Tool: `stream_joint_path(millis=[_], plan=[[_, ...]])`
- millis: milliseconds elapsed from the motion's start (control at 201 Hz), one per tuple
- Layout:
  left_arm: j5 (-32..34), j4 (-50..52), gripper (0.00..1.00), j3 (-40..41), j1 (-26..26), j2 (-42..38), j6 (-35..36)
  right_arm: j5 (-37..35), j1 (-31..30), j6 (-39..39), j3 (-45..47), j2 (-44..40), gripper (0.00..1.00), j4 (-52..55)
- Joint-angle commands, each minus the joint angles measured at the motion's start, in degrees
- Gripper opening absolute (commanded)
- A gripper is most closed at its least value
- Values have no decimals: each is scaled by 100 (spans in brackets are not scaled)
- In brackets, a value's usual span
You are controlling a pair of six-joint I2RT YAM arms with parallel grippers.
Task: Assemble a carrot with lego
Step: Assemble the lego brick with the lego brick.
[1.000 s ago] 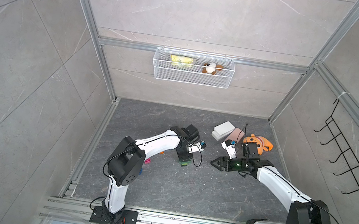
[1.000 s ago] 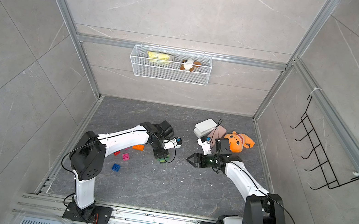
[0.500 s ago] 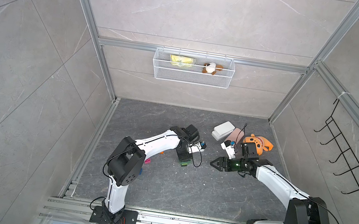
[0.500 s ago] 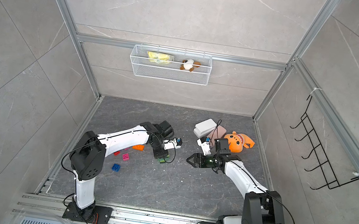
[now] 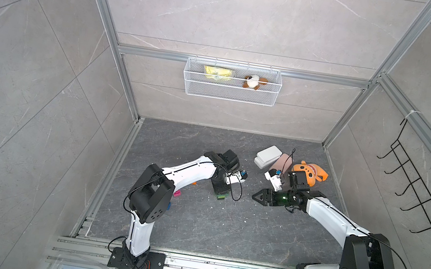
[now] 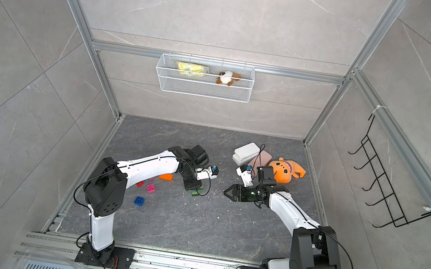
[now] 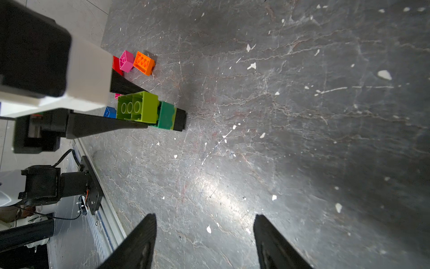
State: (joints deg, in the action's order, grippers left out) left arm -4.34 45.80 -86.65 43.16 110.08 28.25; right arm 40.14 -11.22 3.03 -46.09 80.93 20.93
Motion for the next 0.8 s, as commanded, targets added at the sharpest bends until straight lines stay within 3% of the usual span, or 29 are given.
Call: stream_joint_path(millis=[0,413,796], plan=[[134,153,28,-24,41,-19,-54,72,29,-42,-131,37,69,96],[109,140,28,137,163,285,-44,38,27,-48,-137,63,69,122],[558,188,29,441,157,561,-196,38,24,-40,-141,75,69,130]])
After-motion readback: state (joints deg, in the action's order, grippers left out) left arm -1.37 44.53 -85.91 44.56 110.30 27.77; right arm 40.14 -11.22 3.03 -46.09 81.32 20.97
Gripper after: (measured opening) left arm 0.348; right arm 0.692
